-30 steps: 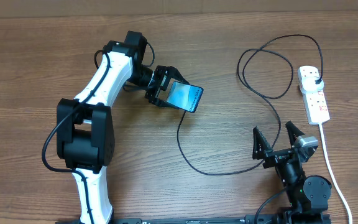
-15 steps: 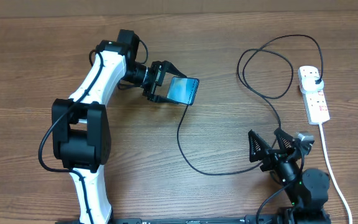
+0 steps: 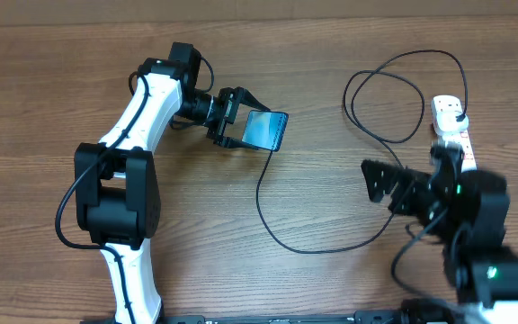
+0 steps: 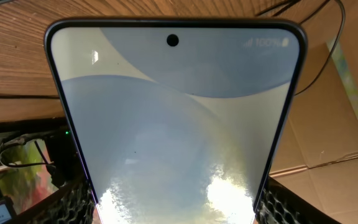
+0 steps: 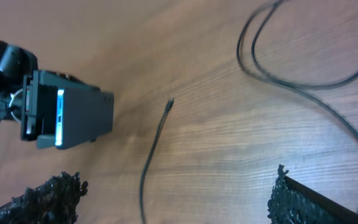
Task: Plug charger to phone and switch on socket
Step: 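Move the right gripper toward the phone held by the left gripper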
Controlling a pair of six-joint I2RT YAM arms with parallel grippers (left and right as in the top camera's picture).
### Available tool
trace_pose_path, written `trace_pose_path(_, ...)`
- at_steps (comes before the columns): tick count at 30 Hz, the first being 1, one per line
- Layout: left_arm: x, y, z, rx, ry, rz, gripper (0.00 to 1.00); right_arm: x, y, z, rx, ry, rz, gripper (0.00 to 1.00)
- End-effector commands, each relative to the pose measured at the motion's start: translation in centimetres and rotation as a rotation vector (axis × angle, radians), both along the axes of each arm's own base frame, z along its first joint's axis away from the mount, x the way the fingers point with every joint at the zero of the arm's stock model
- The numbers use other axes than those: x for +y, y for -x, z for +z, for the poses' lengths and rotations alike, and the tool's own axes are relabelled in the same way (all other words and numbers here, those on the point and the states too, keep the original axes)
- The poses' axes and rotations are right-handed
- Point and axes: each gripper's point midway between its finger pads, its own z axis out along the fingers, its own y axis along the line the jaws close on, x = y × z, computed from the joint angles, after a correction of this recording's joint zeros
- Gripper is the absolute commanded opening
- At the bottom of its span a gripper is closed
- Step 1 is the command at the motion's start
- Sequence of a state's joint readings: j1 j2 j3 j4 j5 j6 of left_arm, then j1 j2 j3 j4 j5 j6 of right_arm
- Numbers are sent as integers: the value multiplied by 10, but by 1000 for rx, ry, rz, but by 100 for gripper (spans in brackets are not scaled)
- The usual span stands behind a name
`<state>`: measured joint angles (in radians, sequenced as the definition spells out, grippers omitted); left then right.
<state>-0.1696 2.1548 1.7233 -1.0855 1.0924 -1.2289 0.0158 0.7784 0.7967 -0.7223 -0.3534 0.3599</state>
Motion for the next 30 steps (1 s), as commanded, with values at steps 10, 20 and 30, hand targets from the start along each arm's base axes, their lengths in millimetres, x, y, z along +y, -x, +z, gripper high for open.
trace_pose_path(10, 4, -6, -3, -5, -68, 19, 58, 31, -41, 49, 129, -83, 172, 100)
trace_pose_path(20, 11, -5, -31, -18, -272, 22, 59, 73, -64, -9, 340, -159, 247, 93)
trace_pose_path(30, -2, 3, -32, 3, -282, 7, 59, 129, -83, -49, 435, -173, 246, 85)
